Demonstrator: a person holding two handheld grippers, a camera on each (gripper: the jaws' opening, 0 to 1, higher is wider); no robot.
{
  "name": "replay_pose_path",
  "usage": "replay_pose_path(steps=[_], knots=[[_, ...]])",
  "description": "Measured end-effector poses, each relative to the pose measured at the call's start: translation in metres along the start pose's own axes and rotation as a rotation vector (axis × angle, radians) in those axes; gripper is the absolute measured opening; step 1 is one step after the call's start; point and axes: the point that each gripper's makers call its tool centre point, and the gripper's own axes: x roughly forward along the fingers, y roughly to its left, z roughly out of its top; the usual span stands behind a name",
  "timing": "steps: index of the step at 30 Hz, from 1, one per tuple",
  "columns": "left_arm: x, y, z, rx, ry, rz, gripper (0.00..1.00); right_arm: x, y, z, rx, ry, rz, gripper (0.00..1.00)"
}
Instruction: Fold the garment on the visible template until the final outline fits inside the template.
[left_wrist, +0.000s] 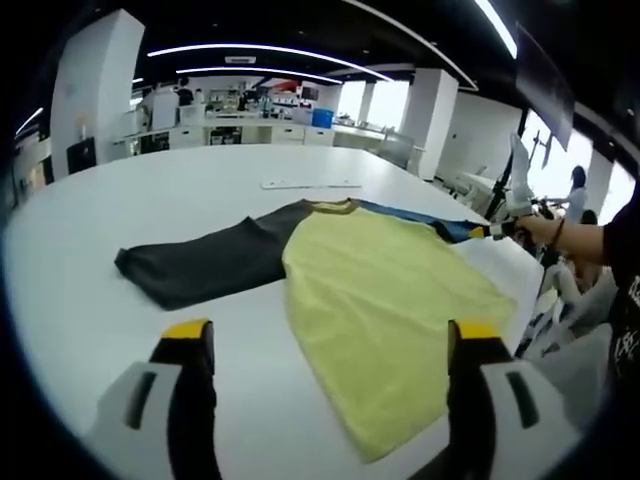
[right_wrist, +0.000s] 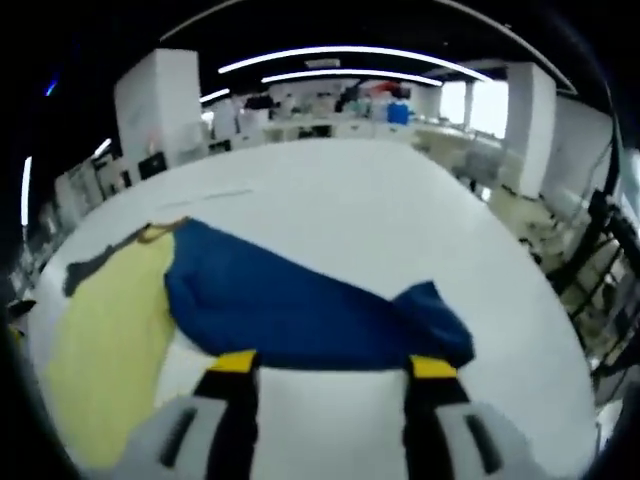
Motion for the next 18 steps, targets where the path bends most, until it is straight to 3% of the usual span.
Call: replay_pose_path(steps=[10, 13, 16, 18], knots=[[0.000, 0.000, -0.004, -0.001, 0.021, 0.005, 0.92, 0.003, -0.027, 0.001, 0.108, -0.024, -0.113, 0.43], [0.000, 0.002, -0.005, 0.002, 0.026, 0.007, 0.92, 0.010, -0.039, 0.009, 0.178, -0.079, -0.124, 0.38], [0.000, 0.002, -0.007, 0.008, 0.040, 0.010, 0.91, 0.002, -0.036, 0.010, 0.174, -0.097, -0.152, 0.26], [0.000, 0.002, -0.007, 0.009, 0.042, 0.012, 0.91, 0.003, -0.043, 0.011, 0.185, -0.107, -0.173, 0.14]])
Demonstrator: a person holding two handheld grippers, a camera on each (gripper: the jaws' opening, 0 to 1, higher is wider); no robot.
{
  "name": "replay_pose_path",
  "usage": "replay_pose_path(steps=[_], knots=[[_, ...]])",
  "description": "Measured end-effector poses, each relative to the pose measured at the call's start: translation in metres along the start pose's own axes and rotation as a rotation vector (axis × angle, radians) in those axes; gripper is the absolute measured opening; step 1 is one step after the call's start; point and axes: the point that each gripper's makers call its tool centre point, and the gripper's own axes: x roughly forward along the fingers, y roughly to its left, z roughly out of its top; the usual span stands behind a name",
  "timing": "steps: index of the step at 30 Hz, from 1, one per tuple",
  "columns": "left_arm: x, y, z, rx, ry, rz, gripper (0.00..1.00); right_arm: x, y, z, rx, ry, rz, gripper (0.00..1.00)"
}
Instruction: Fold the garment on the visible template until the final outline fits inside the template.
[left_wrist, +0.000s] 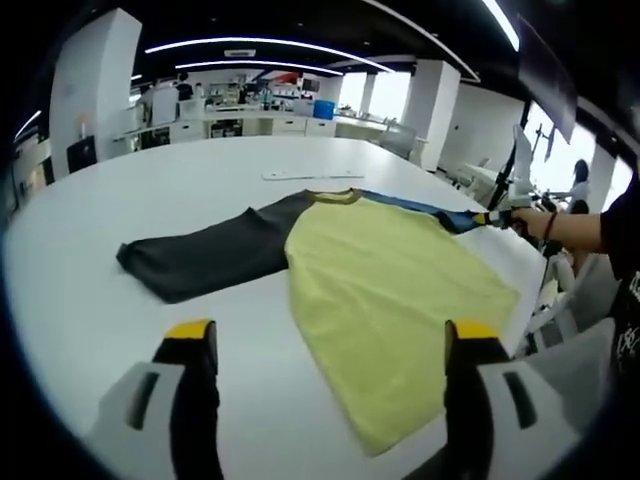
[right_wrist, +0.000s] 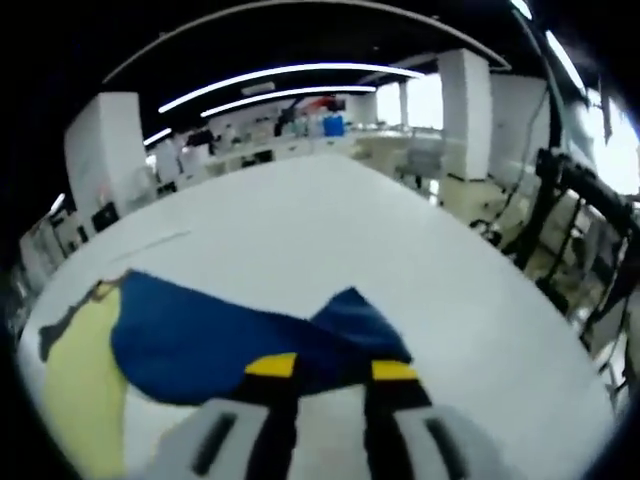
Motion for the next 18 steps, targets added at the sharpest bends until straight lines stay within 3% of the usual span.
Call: replay_pose_path(steps=[2, 5, 8, 12, 18], knots=[[0.000, 0.000, 0.001, 0.002, -0.002, 0.003, 0.90, -0.001, -0.004, 0.004, -0.007, -0.016, -0.019, 0.00], [0.001, 0.000, 0.002, 0.002, -0.005, 0.006, 0.89, -0.003, -0.006, 0.016, -0.046, -0.056, -0.017, 0.00], [0.001, 0.000, 0.003, 0.002, -0.004, 0.003, 0.88, -0.002, -0.006, 0.022, -0.051, -0.052, -0.007, 0.00], [0.001, 0.000, 0.005, 0.005, -0.011, 0.005, 0.88, -0.008, 0.003, 0.028, -0.154, -0.015, 0.013, 0.00], [0.001, -0.001, 0.004, 0.007, -0.008, 0.002, 0.87, -0.023, 0.028, 0.045, -0.236, -0.038, 0.056, 0.00]])
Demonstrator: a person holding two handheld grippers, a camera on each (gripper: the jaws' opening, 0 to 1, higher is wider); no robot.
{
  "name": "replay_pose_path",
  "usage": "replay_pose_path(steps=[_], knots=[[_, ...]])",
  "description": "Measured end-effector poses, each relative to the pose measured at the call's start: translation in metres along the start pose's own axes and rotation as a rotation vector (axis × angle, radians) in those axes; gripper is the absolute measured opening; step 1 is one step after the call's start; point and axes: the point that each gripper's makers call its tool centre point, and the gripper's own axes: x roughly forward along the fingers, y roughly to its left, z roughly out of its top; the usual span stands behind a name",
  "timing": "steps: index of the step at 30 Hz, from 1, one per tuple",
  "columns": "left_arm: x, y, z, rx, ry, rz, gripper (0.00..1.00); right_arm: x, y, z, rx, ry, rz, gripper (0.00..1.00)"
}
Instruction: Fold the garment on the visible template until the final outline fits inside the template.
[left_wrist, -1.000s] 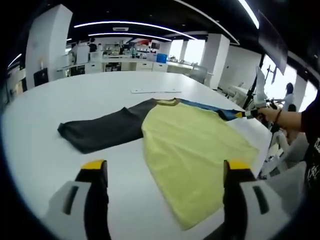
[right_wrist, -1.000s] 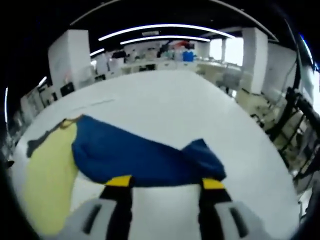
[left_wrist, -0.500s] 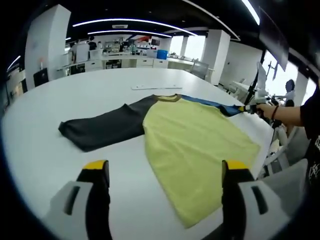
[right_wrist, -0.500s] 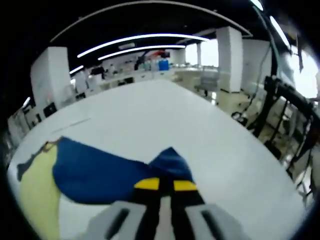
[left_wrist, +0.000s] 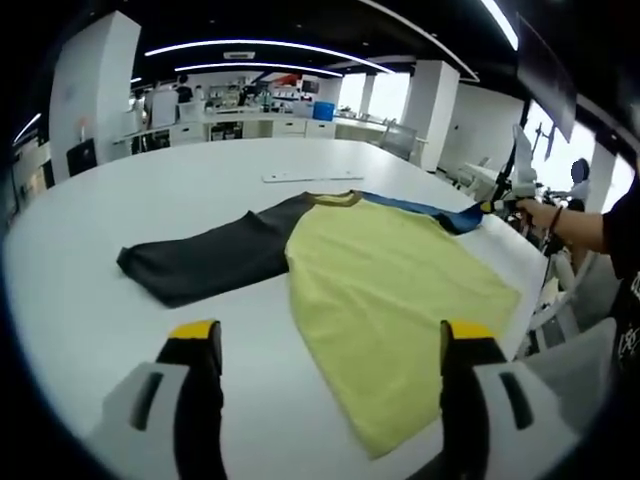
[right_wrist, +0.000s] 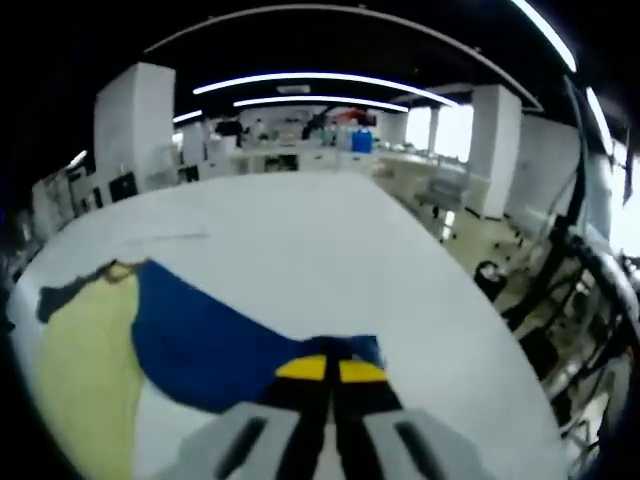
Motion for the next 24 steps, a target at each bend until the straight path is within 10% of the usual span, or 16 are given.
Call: replay_pose_path(steps=[12, 24], knots=[[-0.004, 0.003, 0.000, -0.020, -0.020, 0.011, 0.86, -0.005, 0.064, 0.039, -0.104, -0.029, 0.123, 0.00], [-0.009, 0.007, -0.001, -0.036, -0.044, 0.019, 0.84, -0.004, 0.146, 0.027, -0.186, -0.009, 0.258, 0.00]])
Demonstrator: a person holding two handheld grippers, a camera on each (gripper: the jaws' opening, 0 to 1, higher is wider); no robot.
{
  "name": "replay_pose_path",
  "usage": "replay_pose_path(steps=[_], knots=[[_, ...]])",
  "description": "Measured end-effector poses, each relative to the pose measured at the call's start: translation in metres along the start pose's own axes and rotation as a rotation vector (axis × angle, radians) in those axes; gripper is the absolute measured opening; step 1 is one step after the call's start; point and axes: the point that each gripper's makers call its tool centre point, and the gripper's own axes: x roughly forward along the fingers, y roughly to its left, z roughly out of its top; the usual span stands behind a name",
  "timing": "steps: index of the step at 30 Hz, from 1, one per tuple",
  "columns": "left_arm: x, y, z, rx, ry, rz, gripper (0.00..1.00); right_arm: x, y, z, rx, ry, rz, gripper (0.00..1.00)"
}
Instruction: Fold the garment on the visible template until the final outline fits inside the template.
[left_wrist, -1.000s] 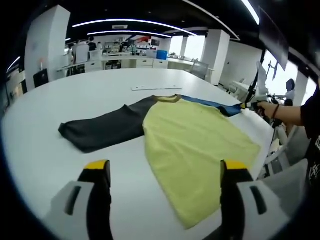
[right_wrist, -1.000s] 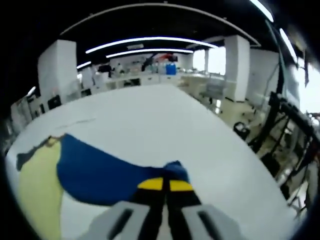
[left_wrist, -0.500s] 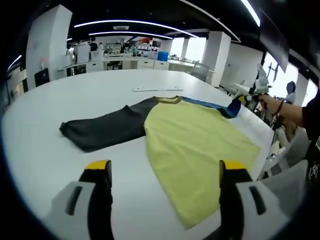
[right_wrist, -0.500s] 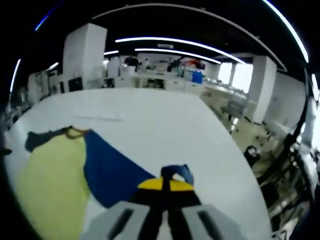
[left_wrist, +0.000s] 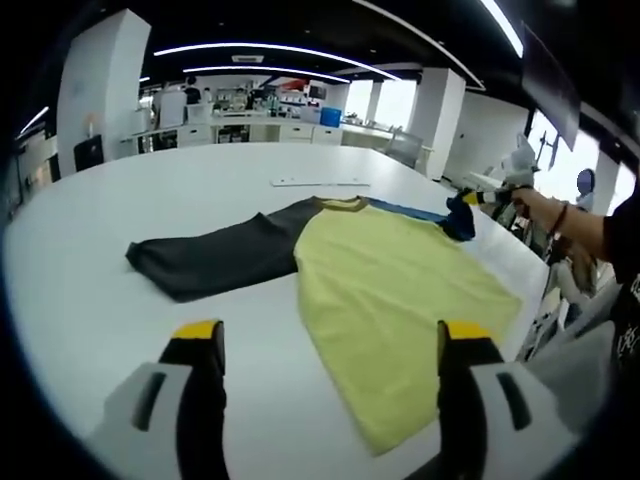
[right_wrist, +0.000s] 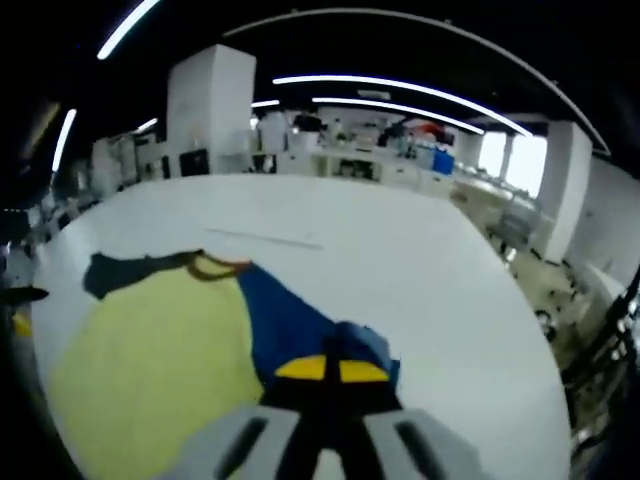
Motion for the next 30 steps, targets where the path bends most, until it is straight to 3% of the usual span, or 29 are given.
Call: replay_pose_path(steps=[10, 16, 23, 30], knots=[[-0.003, -0.002, -0.002, -0.007, -0.003, 0.003, 0.84, 0.019, 0.042, -0.029, -0.073, 0.079, 0.088, 0.00], [-0.003, -0.001, -0.004, -0.004, 0.006, 0.000, 0.84, 0.021, 0.059, -0.028, -0.131, 0.071, 0.140, 0.00], [-0.003, -0.001, -0.005, -0.001, 0.009, 0.000, 0.84, 0.024, 0.074, -0.041, -0.163, 0.109, 0.208, 0.00], [-0.004, -0.002, -0.006, 0.000, 0.014, 0.000, 0.84, 0.032, 0.077, -0.059, -0.168, 0.158, 0.249, 0.01]])
